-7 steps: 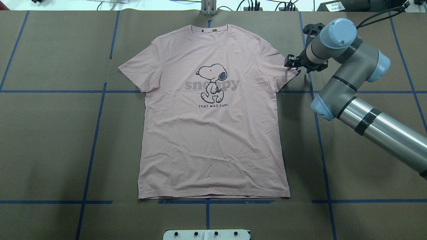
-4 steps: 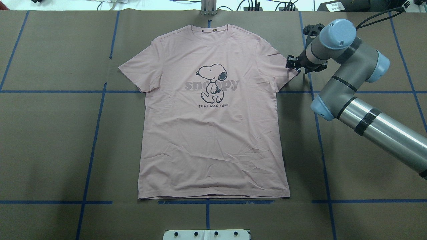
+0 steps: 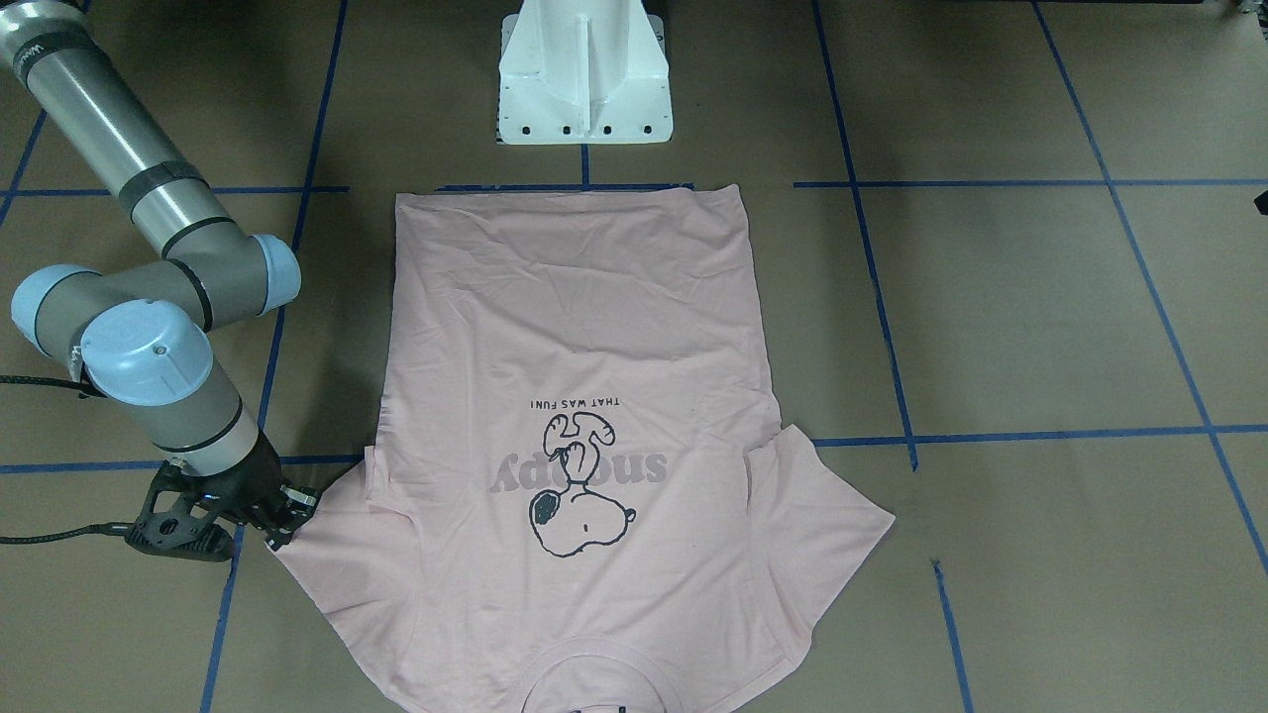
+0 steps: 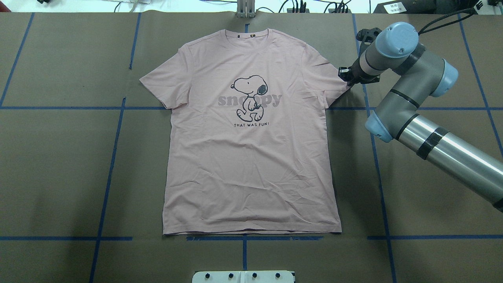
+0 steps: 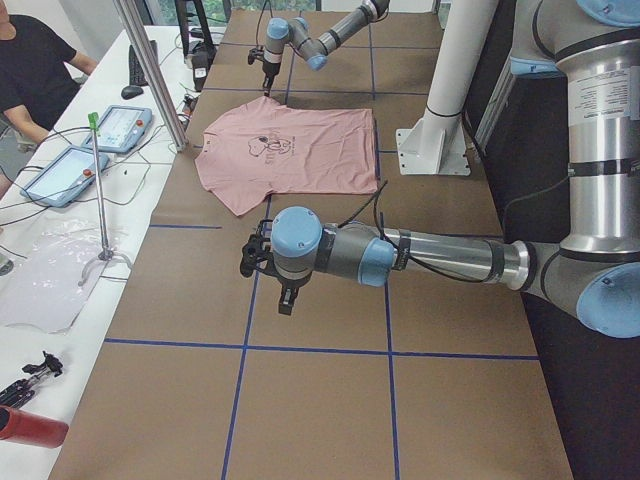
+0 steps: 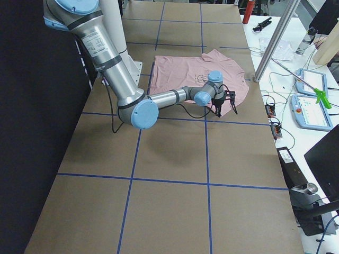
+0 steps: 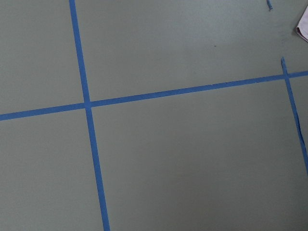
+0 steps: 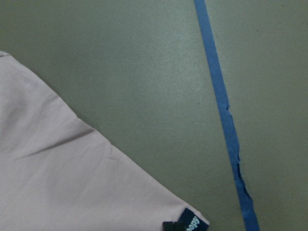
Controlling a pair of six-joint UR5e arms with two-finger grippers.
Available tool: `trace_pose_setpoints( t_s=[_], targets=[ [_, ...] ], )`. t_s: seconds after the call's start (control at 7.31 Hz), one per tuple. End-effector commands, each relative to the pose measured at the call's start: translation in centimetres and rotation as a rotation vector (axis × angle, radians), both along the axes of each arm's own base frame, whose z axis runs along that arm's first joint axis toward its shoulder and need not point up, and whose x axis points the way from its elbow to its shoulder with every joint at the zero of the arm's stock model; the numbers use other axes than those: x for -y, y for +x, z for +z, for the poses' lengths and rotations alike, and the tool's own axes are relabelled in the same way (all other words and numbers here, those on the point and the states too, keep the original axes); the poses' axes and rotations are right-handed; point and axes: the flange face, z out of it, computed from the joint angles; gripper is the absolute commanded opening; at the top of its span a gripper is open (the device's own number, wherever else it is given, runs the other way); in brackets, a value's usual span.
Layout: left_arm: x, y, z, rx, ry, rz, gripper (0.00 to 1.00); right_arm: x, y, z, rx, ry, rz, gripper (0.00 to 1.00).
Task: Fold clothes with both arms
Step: 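Move the right gripper to the sleeve nearest it and grasp it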
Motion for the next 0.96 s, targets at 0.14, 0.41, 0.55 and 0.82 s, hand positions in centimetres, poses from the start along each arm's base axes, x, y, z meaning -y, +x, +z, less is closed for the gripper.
trace_pose_setpoints(
  t_s=[0.14,0.41,0.55,0.82],
  targets=[
    [0.0,0.0,0.0,0.0,0.0,0.0,1.0,0.6,1.0,-0.1,0.0,0.013,0.015,0.22],
    [0.0,0.0,0.0,-0.001,0.0,0.001,1.0,0.9,0.9,0.4,-0.028,0.02,0.04,0.67],
    [0.0,0.0,0.0,0.0,-0.001,-0.001,1.0,0.8,0.6,1.0,-0.035,0.012,0.037,0.68],
    [0.0,0.0,0.0,-0.001,-0.001,0.0,1.0,0.8,0.6,1.3,-0.039,0.007,0.037,0.68]
  ],
)
